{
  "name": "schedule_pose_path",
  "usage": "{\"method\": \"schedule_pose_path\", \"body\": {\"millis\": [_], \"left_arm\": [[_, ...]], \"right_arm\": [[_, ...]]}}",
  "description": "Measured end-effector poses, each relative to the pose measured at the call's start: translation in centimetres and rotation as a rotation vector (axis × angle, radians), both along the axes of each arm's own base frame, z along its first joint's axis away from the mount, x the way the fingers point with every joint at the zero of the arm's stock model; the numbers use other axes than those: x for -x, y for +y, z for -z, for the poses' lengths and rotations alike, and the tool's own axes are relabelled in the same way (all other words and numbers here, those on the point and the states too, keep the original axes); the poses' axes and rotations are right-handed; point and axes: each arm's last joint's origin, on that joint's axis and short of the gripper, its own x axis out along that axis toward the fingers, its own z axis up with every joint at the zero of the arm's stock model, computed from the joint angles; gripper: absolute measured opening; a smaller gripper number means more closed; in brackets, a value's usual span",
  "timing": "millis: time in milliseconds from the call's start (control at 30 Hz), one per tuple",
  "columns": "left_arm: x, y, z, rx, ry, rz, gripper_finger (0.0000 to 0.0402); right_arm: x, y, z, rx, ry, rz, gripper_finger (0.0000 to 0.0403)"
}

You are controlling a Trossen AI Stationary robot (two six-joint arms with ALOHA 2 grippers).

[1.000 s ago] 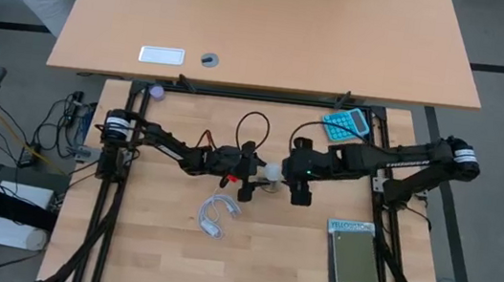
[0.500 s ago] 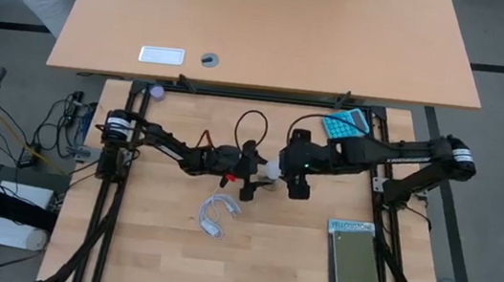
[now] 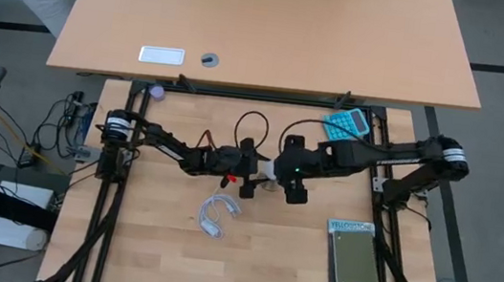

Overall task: Screw lightbulb
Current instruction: Insert the lightbulb into the socket

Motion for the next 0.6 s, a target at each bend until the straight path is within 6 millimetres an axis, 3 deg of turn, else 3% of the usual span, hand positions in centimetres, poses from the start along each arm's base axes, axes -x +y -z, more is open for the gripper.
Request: {"method": "schedule_pose_path", "body": {"millis": [100,400,600], "left_arm": [[0.2,0.2,0.4,0.001,0.044,-0.009,0.03],[0.2,1.7,1.3,0.058,0.06,-0.003,0.03],[-0.1,2.2,3.0,0.11,0.03,0.063,0.03]], "right_arm": [[-0.6,0.0,0.8,0.036,0.031,-0.006,0.0341],[-0.9,-0.6,0.0,0.043,-0.019,0.014,0.0341],[-0.9,-0.6,0.0,0.024,-0.021,0.023,0.0341]]}}
